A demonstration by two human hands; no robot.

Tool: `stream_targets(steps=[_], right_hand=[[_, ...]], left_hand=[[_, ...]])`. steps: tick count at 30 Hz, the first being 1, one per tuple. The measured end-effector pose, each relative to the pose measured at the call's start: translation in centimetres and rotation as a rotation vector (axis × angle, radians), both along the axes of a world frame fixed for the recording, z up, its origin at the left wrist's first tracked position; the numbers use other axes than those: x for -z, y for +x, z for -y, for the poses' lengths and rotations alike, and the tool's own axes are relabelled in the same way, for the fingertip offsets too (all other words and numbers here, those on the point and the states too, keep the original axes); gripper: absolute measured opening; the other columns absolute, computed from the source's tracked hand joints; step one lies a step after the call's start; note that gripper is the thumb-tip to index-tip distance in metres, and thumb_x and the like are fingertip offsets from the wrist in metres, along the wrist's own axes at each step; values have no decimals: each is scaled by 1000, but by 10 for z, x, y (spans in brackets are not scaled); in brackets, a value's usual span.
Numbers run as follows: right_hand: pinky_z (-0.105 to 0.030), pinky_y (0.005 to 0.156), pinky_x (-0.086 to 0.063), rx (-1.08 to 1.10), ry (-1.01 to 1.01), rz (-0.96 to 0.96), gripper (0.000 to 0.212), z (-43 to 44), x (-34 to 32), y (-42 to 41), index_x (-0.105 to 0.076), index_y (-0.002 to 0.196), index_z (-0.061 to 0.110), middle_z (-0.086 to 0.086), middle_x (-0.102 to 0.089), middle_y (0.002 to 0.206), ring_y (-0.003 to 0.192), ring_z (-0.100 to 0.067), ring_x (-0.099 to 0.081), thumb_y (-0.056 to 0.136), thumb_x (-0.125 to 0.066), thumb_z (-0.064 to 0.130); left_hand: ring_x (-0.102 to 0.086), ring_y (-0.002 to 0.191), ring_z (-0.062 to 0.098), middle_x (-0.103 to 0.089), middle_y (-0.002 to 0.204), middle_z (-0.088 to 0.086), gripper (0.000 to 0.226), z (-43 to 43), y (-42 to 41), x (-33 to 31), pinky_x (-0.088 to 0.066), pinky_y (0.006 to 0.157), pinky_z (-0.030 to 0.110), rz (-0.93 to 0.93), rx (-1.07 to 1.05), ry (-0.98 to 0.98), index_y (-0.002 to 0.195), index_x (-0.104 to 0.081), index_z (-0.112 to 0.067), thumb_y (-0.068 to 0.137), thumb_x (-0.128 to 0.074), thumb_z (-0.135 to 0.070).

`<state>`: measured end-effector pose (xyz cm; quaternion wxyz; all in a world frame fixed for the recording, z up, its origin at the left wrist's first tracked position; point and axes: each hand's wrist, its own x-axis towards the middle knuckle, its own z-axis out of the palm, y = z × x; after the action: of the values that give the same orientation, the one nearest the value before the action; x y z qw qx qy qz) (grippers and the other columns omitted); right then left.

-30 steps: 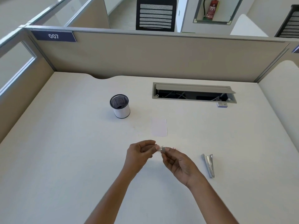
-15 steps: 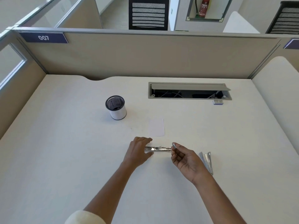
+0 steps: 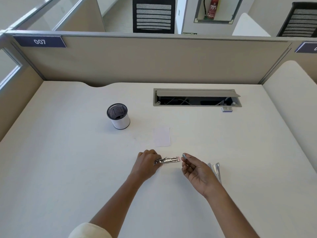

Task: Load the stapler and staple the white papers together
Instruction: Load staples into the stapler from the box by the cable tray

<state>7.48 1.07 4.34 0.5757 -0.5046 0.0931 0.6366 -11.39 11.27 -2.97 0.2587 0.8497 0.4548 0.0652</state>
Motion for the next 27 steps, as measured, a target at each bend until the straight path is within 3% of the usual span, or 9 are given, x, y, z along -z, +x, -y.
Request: stream_targets(steps=[3,7,11,16,21,23,25,27], right_hand=[[-21,59,-59,7,10,31,8,3,-3,2,-72,96,0,-10,-75,81,70,-15,-67,93,-65,3],[-21,61,-60,-6,28,91,7,4,-7,3,-72,96,0,-9,-76,83,71,-15,-68,93,-65,2],[-28,76,-59,-32,61,163,7,4,-15,1,-75,96,5,-9,-76,92,82,-20,-70,92,-69,6],[-40,95,-53,-75,165,289,7,3,-41,-6,-78,94,14,-5,-78,99,98,-19,-69,90,-72,14],[-42,96,-55,-108,267,338,11,-1,-61,-9,-79,99,13,-8,-78,108,106,-20,-73,91,-71,13],[-40,93,-57,-113,286,340,13,-3,-63,-11,-77,102,8,-12,-77,107,104,-22,-73,92,-71,11],[-37,89,-59,-116,306,326,13,-5,-63,-13,-75,103,3,-14,-76,105,100,-24,-71,92,-69,8],[-32,86,-60,-116,322,322,13,-6,-63,-16,-75,102,0,-16,-75,103,97,-24,-70,92,-69,4]], left_hand=[[-64,88,21,-65,102,-3,17,10,-2,-4,-52,78,34,113,-40,-33,107,-75,-20,93,-68,-27],[-56,72,12,-62,96,-5,12,25,-3,-14,-49,71,26,247,-109,2,102,-73,-18,92,-72,-25],[-66,74,11,-70,91,-8,12,41,2,-36,-53,70,23,385,-212,13,101,-68,-19,92,-72,-26],[-66,63,17,-76,82,-9,21,64,11,-67,-56,67,31,492,-341,-47,111,-59,-23,94,-71,-28],[-72,73,14,-76,93,-8,40,81,22,-91,-64,68,32,690,-522,-277,123,-66,-27,87,-81,-24],[-74,78,22,-75,93,1,36,87,26,-101,-63,59,29,796,-599,-397,119,-71,-23,85,-83,-18],[-75,84,31,-75,96,9,28,94,29,-111,-53,46,16,878,-656,-526,114,-74,-18,87,-80,-13],[-76,84,31,-76,96,9,24,99,30,-118,-54,51,16,957,-692,-654,112,-76,-14,88,-79,-12]])
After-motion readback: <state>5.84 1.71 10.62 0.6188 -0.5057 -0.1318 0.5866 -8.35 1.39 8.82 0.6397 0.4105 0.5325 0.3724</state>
